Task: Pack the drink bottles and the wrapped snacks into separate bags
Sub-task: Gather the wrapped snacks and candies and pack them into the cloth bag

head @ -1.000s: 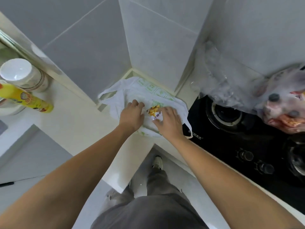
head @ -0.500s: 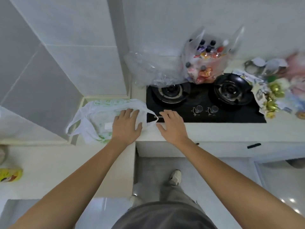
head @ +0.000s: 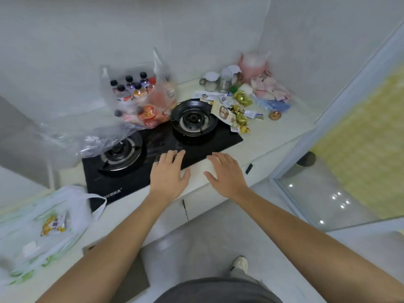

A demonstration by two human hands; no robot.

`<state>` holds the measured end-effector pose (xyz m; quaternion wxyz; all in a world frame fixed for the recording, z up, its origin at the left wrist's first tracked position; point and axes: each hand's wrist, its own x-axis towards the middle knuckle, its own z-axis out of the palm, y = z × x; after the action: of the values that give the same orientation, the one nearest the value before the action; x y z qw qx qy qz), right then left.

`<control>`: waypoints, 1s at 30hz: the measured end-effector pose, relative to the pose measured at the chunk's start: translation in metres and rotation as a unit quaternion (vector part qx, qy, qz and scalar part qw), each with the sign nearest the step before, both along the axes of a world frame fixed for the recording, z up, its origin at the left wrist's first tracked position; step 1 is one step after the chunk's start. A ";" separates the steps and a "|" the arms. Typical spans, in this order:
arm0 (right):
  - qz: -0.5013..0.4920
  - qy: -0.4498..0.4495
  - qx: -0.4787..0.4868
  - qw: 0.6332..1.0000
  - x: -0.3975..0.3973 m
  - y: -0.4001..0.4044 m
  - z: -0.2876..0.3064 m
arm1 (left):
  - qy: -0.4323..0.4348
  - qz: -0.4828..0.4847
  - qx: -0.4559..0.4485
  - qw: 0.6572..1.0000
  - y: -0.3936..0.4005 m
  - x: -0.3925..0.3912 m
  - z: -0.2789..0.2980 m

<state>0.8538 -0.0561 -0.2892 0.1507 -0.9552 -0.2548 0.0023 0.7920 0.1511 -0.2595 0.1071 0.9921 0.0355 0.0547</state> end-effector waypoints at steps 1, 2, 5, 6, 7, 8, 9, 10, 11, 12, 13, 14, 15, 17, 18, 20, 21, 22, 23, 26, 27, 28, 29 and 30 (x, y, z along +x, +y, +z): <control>-0.010 0.001 0.001 1.000 0.013 -0.023 -0.001 | 0.003 -0.006 -0.006 1.000 -0.022 0.016 -0.002; -0.021 0.003 0.002 1.000 0.025 -0.043 -0.002 | 0.006 -0.009 -0.012 1.000 -0.042 0.030 -0.004; -0.046 0.004 0.002 0.999 0.061 -0.100 -0.003 | 0.015 -0.018 -0.014 1.000 -0.096 0.071 -0.006; -0.052 0.008 -0.001 0.999 0.073 -0.118 -0.003 | 0.019 -0.023 -0.015 0.999 -0.112 0.085 -0.007; -0.058 0.015 -0.005 0.998 0.084 -0.133 -0.004 | 0.023 -0.026 -0.018 0.999 -0.127 0.099 -0.008; -0.063 0.021 -0.008 0.998 0.096 -0.148 -0.006 | 0.027 -0.030 -0.019 0.999 -0.140 0.112 -0.009; -0.069 0.026 -0.010 0.997 0.108 -0.162 -0.007 | 0.030 -0.035 -0.019 0.999 -0.152 0.125 -0.011; -0.075 0.029 -0.010 0.997 0.118 -0.172 -0.009 | 0.032 -0.041 -0.019 0.998 -0.161 0.135 -0.012; -0.082 0.035 -0.009 0.996 0.131 -0.183 -0.011 | 0.035 -0.047 -0.019 0.998 -0.170 0.149 -0.014; -0.090 0.042 -0.008 0.995 0.144 -0.192 -0.013 | 0.038 -0.051 -0.019 0.998 -0.178 0.163 -0.017; -0.097 0.048 -0.007 0.994 0.157 -0.199 -0.017 | 0.041 -0.055 -0.019 0.997 -0.184 0.177 -0.021; -0.104 0.051 -0.008 0.993 0.170 -0.206 -0.021 | 0.045 -0.059 -0.018 0.997 -0.191 0.191 -0.026; -0.110 0.054 -0.010 0.992 0.181 -0.210 -0.025 | 0.046 -0.063 -0.017 0.997 -0.196 0.203 -0.031; -0.120 0.066 -0.018 0.990 0.212 -0.217 -0.033 | 0.046 -0.071 -0.021 0.996 -0.204 0.235 -0.043; -0.125 0.071 -0.023 0.989 0.227 -0.221 -0.037 | 0.044 -0.076 -0.028 0.996 -0.209 0.252 -0.050; -0.135 0.080 -0.028 0.987 0.254 -0.228 -0.045 | 0.050 -0.082 -0.040 0.995 -0.216 0.284 -0.061; -0.142 0.085 -0.028 0.986 0.268 -0.233 -0.048 | 0.058 -0.087 -0.042 0.994 -0.220 0.302 -0.066; -0.149 0.090 -0.027 0.984 0.281 -0.237 -0.050 | 0.065 -0.091 -0.045 0.993 -0.224 0.318 -0.069; -0.154 0.095 -0.029 0.983 0.295 -0.241 -0.053 | 0.070 -0.097 -0.046 0.992 -0.228 0.335 -0.072; -0.162 0.111 -0.047 0.979 0.334 -0.251 -0.059 | 0.095 -0.120 -0.045 0.987 -0.242 0.376 -0.078; -0.166 0.117 -0.047 0.978 0.348 -0.254 -0.062 | 0.107 -0.127 -0.046 0.985 -0.247 0.390 -0.080; -0.167 0.121 -0.045 0.978 0.361 -0.257 -0.066 | 0.116 -0.134 -0.047 0.983 -0.253 0.404 -0.084; -0.165 0.126 -0.045 0.977 0.373 -0.260 -0.072 | 0.124 -0.142 -0.046 0.981 -0.258 0.417 -0.089; -0.160 0.131 -0.047 0.977 0.383 -0.263 -0.076 | 0.131 -0.152 -0.042 0.979 -0.264 0.428 -0.094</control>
<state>1.2363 -0.3187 -0.3648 0.1361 -0.9809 -0.0767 0.1157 1.2196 -0.1124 -0.3535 0.1505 0.9791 -0.0994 -0.0942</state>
